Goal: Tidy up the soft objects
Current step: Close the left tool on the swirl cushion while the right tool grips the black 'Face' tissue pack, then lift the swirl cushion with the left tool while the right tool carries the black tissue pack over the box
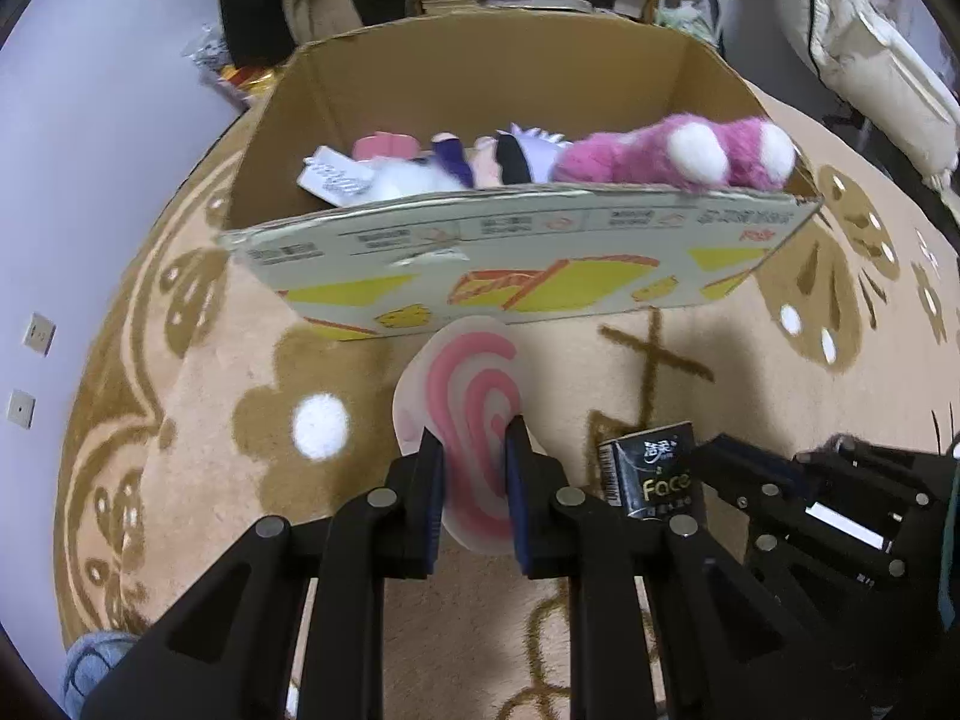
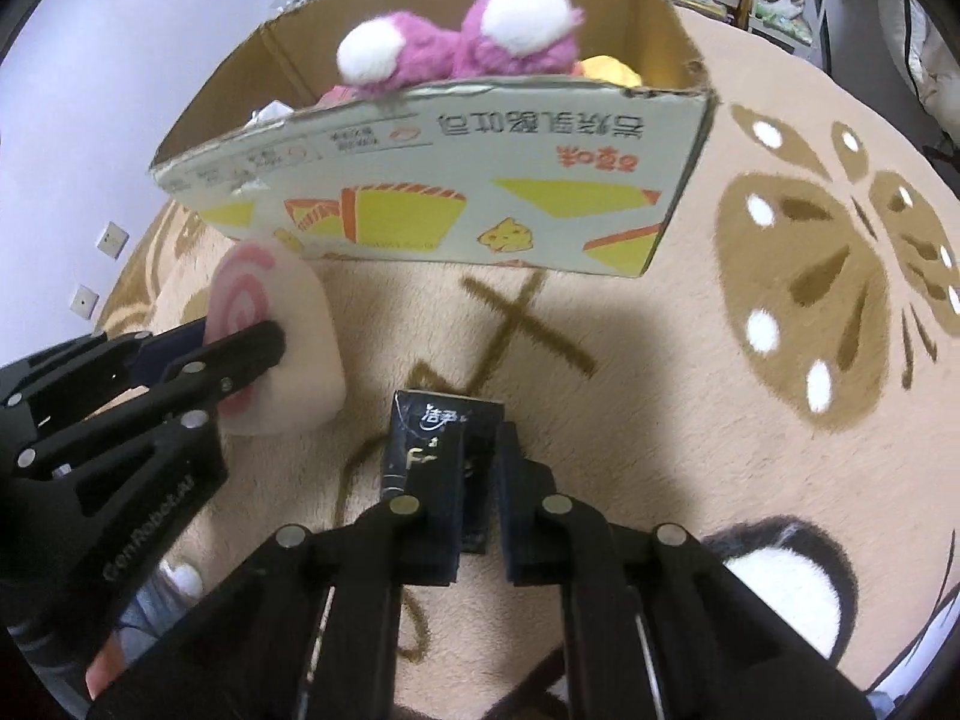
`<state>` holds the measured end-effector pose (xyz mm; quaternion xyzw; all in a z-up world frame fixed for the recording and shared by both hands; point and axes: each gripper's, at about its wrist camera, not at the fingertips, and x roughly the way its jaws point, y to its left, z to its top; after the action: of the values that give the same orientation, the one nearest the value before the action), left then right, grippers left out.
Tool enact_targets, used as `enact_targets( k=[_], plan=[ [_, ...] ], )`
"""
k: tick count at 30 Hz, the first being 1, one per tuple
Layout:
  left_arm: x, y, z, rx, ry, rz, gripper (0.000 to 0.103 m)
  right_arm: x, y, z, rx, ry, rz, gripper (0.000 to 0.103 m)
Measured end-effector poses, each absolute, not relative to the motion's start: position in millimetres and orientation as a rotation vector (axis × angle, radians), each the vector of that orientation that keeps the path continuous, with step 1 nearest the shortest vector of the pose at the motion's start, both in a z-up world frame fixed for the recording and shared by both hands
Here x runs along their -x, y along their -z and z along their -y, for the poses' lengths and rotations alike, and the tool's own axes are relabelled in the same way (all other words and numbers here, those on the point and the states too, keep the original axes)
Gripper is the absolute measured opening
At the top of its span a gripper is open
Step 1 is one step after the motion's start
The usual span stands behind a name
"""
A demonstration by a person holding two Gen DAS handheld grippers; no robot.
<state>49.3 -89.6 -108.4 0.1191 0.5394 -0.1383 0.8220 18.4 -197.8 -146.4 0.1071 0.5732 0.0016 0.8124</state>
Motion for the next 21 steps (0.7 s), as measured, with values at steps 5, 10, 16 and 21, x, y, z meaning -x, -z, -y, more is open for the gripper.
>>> enact_targets(
  k=[5, 10, 16, 21],
  plan=[
    [-50.7, 103.3, 74.1, -0.221, 0.248, -1.141, 0.018, -16.8, 151.9, 202.9, -0.238, -0.008, -1.252, 0.004],
    [-48.9, 96.9, 64.0, -0.216, 0.201, -1.121, 0.018, -19.4, 156.3, 201.8, -0.278, -0.034, -1.280, 0.024],
    [-52.6, 91.8, 50.6, -0.177, 0.168, -1.107, 0.018, -24.3, 161.0, 195.6, -0.265, -0.050, -1.292, 0.050],
    [-55.5, 89.9, 44.1, -0.161, 0.139, -1.092, 0.018, -32.4, 173.1, 185.0, -0.218, -0.075, -1.305, 0.051]
  ],
)
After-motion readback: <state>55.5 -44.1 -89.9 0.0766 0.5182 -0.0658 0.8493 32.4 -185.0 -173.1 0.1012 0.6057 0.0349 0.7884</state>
